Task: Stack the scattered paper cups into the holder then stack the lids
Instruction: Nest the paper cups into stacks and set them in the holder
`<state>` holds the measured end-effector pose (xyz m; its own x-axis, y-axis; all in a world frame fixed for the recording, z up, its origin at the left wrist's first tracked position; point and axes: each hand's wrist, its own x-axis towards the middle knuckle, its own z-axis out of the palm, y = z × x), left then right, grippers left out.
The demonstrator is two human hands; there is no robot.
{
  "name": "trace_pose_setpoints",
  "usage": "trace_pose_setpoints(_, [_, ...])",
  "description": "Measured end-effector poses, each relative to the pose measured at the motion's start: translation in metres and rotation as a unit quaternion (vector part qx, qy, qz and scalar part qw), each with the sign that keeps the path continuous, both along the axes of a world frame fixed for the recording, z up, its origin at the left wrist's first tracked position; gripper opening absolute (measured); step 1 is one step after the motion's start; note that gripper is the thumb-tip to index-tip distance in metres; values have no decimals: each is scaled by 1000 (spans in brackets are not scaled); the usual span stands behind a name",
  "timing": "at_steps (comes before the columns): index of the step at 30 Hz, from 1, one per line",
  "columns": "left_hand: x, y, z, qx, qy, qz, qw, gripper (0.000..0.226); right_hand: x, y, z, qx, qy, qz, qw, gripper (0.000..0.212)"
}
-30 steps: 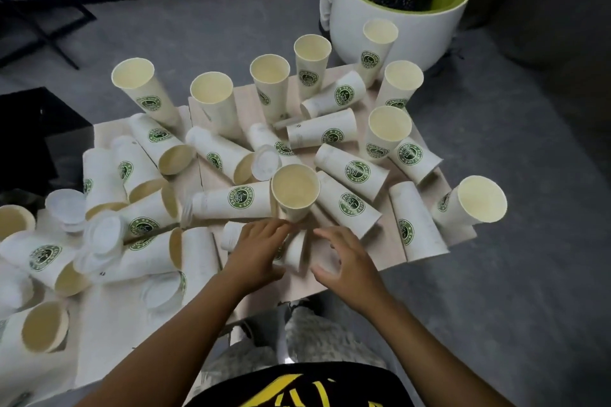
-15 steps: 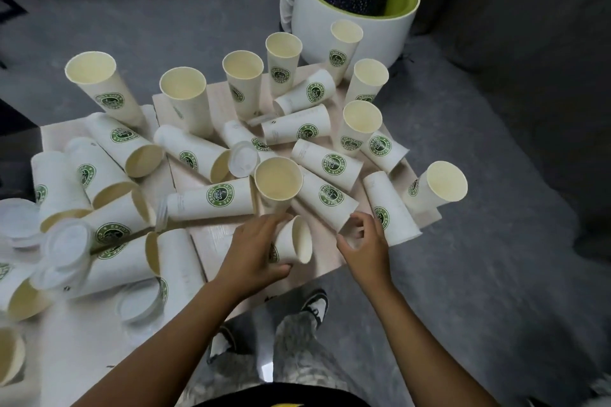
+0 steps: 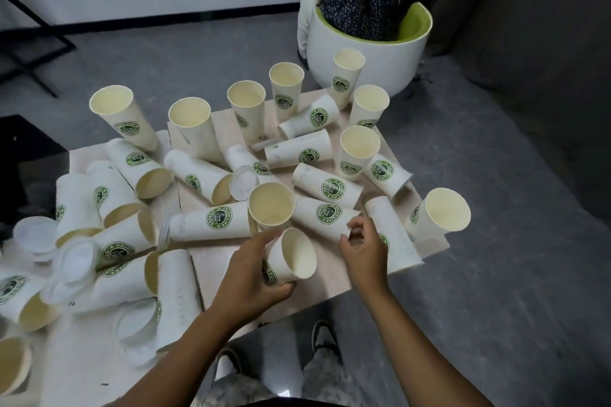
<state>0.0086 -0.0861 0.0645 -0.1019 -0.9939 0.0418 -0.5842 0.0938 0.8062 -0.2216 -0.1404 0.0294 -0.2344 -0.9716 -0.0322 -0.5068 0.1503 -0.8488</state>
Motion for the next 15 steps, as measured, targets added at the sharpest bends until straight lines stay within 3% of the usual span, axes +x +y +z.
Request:
trace_pose_setpoints(6, [-17,8,24,-19,22,58,998,89,-28,-6,60,-90,30,76,993,32])
trace_pose_setpoints(10, [-27,15,40,-39,41,104,993,86,-45,-23,104,-206,96,155,962,27])
trace_pose_setpoints(15, [-21,26,76,-77,61,187,977,84,-43,-51,165,-312,104,210,921,31])
